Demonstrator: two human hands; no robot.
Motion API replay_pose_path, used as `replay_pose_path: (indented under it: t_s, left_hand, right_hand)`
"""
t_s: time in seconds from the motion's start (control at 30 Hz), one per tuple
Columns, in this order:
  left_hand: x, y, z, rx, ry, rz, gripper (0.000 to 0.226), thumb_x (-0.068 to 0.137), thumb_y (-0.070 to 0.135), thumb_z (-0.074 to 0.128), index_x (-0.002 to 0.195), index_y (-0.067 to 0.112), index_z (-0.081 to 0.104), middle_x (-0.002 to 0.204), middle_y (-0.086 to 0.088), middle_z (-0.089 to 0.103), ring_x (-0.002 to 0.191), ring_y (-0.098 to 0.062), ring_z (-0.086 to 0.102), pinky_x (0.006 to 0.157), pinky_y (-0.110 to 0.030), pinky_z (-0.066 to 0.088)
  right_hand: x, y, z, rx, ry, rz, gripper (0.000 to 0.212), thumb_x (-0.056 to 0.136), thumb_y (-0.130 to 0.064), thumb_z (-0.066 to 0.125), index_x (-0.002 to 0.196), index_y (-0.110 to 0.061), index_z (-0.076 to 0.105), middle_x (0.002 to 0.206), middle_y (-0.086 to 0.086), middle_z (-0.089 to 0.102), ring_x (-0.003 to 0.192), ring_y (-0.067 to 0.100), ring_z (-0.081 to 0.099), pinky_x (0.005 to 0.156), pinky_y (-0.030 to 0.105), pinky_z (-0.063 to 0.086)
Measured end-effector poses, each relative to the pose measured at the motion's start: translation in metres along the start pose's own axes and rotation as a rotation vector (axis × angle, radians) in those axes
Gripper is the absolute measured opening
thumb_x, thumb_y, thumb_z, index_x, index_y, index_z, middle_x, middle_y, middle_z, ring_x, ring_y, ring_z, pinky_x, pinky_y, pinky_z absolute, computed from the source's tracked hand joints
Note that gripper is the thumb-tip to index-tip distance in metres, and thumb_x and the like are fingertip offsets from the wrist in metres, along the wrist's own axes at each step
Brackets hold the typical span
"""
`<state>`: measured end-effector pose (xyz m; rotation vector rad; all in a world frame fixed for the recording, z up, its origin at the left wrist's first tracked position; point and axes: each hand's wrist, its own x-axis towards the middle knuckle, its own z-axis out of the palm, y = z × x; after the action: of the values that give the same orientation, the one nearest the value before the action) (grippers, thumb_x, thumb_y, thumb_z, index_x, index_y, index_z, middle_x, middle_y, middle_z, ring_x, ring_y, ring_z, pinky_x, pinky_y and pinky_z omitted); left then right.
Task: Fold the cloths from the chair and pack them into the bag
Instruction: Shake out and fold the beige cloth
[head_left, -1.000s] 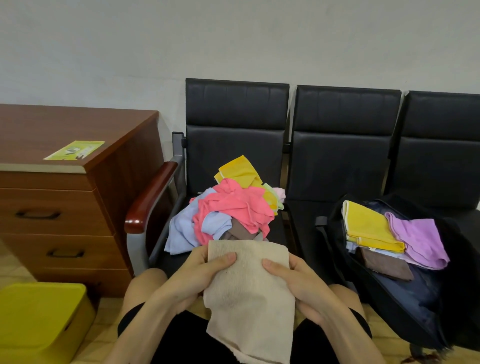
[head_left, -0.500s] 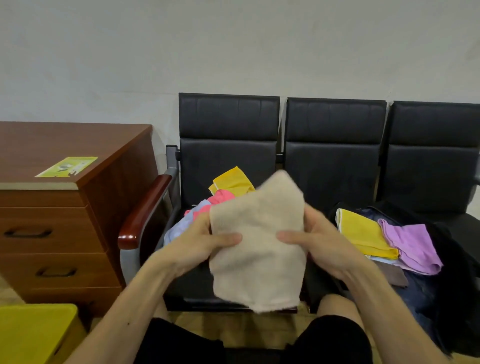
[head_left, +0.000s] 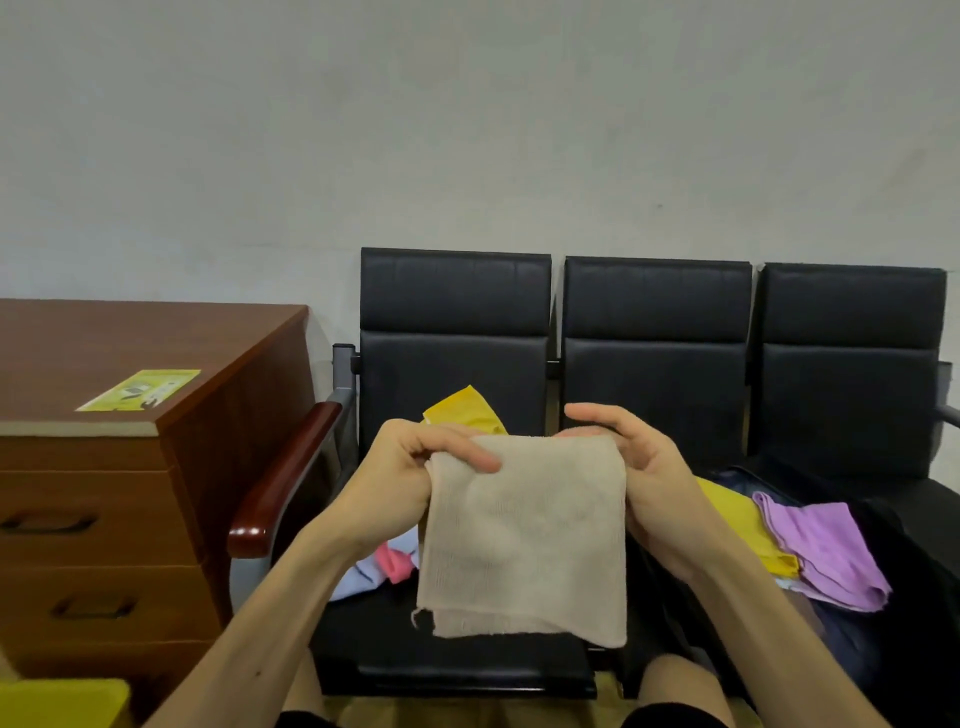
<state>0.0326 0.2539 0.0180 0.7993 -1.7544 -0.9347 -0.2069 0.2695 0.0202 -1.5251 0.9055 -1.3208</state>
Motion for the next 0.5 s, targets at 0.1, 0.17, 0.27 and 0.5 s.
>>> replay_pose_path:
  t_s: [0.1,0.17,0.27,0.5]
  left_hand:
    - [0.001,0.000,-0.001,-0.010,0.008,0.015,0.047,0.088,-0.017,0.059,0.078,0.023,0.082,0.107,-0.002,0.075,0.105,-0.023,0.070,0.081,-0.032,0.059]
    - [0.000,-0.001,0.001,0.011,-0.008,0.018,0.046,0.086,-0.017,0.061,0.079,0.023,0.082,0.107,0.002,0.075,0.105,-0.019,0.069,0.081,-0.029,0.059]
    - [-0.001,-0.004,0.005,0.104,-0.035,0.031,0.047,0.087,-0.019,0.059,0.081,0.022,0.081,0.105,0.011,0.074,0.105,-0.010,0.068,0.081,-0.025,0.057]
    - [-0.003,-0.022,0.004,0.168,0.038,0.027,0.044,0.084,-0.013,0.067,0.084,0.028,0.081,0.102,0.012,0.074,0.103,-0.010,0.068,0.085,-0.026,0.057]
  right_hand:
    - [-0.002,0.011,0.004,0.108,0.050,0.111,0.025,0.093,-0.002,0.059,0.111,-0.017,0.067,0.094,0.005,0.075,0.077,0.013,0.071,0.058,0.022,0.054]
    - [-0.002,0.021,0.005,0.203,0.107,0.183,0.021,0.094,-0.005,0.058,0.107,-0.016,0.069,0.090,0.006,0.074,0.072,0.012,0.070,0.055,0.023,0.053]
    - [-0.005,0.033,0.007,0.341,0.179,0.295,0.025,0.100,-0.025,0.051,0.114,-0.019,0.071,0.103,0.008,0.074,0.085,0.017,0.072,0.066,0.030,0.055]
    - [-0.033,0.058,0.033,0.216,-0.018,0.411,0.043,0.082,-0.026,0.073,0.123,-0.015,0.064,0.111,0.004,0.075,0.103,0.021,0.071,0.081,0.035,0.058]
